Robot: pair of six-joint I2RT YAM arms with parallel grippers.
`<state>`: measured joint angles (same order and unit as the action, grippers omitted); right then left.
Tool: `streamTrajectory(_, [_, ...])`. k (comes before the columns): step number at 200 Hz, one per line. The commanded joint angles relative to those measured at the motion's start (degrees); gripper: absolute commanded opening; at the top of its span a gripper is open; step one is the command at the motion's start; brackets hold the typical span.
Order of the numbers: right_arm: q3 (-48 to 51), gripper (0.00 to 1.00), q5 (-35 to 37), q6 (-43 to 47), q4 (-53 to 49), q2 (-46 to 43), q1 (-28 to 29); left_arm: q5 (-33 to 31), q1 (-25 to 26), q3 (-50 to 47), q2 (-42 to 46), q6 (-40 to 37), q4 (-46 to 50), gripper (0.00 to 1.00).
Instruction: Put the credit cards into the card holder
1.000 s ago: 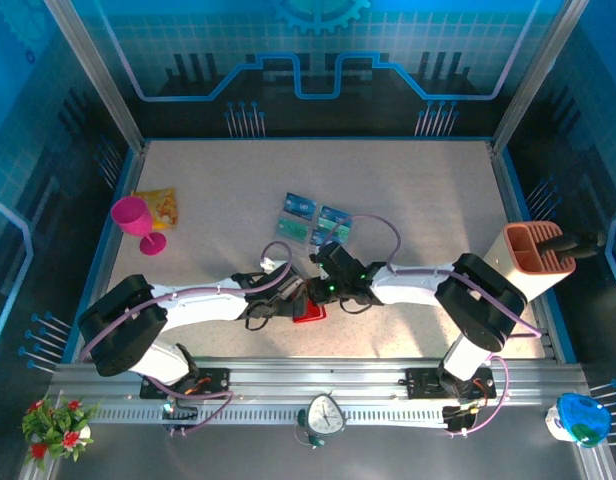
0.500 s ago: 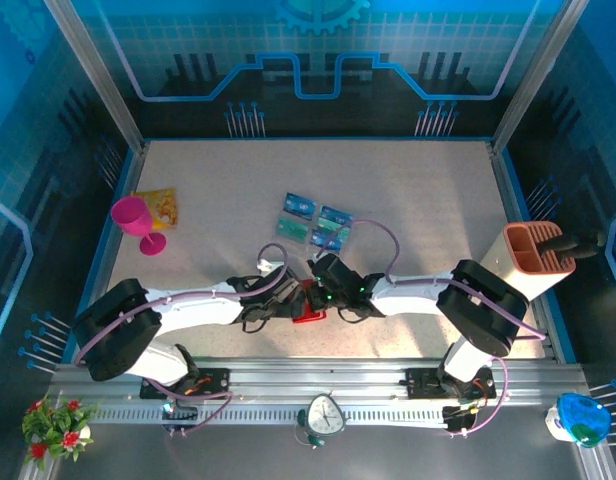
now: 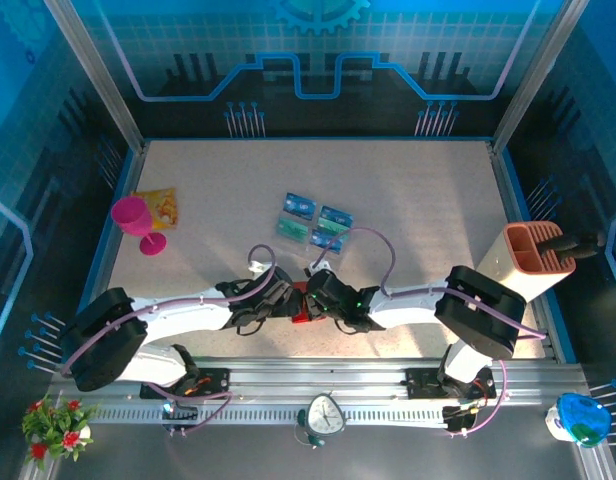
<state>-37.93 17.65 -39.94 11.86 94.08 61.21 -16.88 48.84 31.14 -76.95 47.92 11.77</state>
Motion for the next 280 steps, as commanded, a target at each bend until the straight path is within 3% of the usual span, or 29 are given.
streamTrajectory(1, [5.96,0.00,-10.46,-2.86,-12.77,5.40,5.54,1.81,-0.82,-2.20,0.86,4.46,4.73,0.99])
streamTrajectory(45, [9.63,0.00,-10.63,-6.82,-8.04,6.50,6.33,1.20,-0.84,-2.55,3.34,4.81,6.55,0.99])
streamTrajectory(117, [9.43,0.00,-9.37,-7.30,-8.46,7.68,6.48,1.09,-0.81,-2.59,4.51,4.52,7.66,0.99])
streamTrajectory(156, [2.37,0.16,-10.83,-3.02,-13.96,2.29,2.54,1.11,-0.92,-1.80,3.32,3.61,7.53,0.99])
streamTrajectory(199, [-7.50,0.44,-14.07,1.87,-20.83,-5.91,-4.72,0.59,-1.27,-0.90,3.44,3.42,7.96,0.99])
streamTrajectory(242, [-9.66,0.64,-15.15,4.81,-27.50,-16.06,-11.88,0.35,-3.57,0.99,5.42,1.31,9.46,0.99])
streamTrajectory(261, [-8.81,0.81,-15.17,6.04,-30.98,-21.88,-16.77,-0.68,-6.49,3.09,7.23,-1.42,11.66,0.99])
streamTrajectory(271, [-8.13,0.96,-15.77,6.73,-32.46,-24.98,-19.84,-1.43,-8.64,4.48,8.53,-3.34,12.83,0.99])
streamTrajectory(280, [-7.86,1.00,-15.66,7.34,-34.07,-27.63,-22.93,-1.59,-11.13,5.89,9.65,-5.30,13.95,0.99])
